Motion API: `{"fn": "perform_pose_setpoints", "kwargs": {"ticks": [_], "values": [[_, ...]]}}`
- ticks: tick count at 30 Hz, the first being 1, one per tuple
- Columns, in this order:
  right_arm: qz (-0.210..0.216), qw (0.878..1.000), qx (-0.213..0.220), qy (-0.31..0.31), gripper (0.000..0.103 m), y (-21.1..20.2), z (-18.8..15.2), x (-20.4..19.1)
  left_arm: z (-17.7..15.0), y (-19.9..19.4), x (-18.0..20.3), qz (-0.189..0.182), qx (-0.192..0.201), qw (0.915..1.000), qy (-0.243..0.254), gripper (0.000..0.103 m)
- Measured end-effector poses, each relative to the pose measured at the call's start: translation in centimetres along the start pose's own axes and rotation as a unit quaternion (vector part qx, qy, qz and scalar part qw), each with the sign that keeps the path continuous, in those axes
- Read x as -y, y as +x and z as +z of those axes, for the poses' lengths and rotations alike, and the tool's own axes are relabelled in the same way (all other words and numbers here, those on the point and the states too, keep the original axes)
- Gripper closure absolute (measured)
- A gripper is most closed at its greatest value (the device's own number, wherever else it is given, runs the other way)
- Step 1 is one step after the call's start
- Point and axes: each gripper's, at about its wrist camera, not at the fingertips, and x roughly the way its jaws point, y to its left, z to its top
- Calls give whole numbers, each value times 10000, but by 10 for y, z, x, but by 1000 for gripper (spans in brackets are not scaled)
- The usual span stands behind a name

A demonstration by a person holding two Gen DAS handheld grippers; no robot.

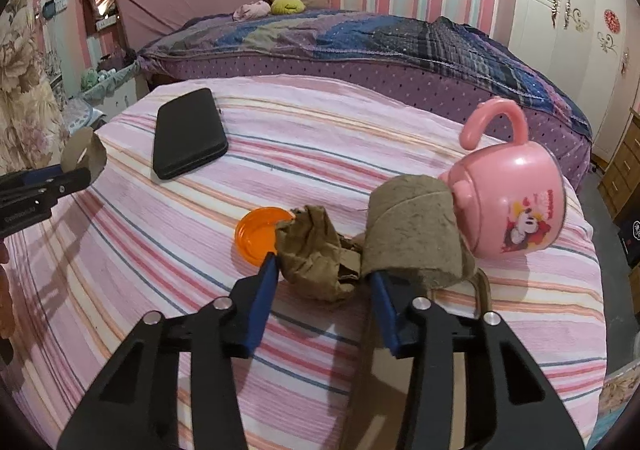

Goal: Collect trash
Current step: 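Grasp the brown cardboard tube with the right gripper while the left gripper holds its tube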

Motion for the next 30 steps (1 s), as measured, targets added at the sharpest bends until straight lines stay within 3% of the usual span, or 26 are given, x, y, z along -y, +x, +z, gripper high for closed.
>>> {"fn": "perform_pose_setpoints", "kwargs": {"ticks": [13,16,25,29,30], "values": [[172,9998,35,53,59,-49,-18,26,-14,-41,37,-264,245,9992,183,50],[218,9997,-40,42,59,-60,-25,34,-20,-52,46,-174,340,9986,363,50],[290,9993,-214,-113,58,-95,-55,55,-29,-79,53,-368,458,9977,340,50],[258,9993,-193,-182,55,-105,-68,61,-33,-87,57,-357,526,9974,345,50],[230,9994,-184,-186,50,-107,-72,62,-34,-88,58,-351,540,9973,339,50]]}}
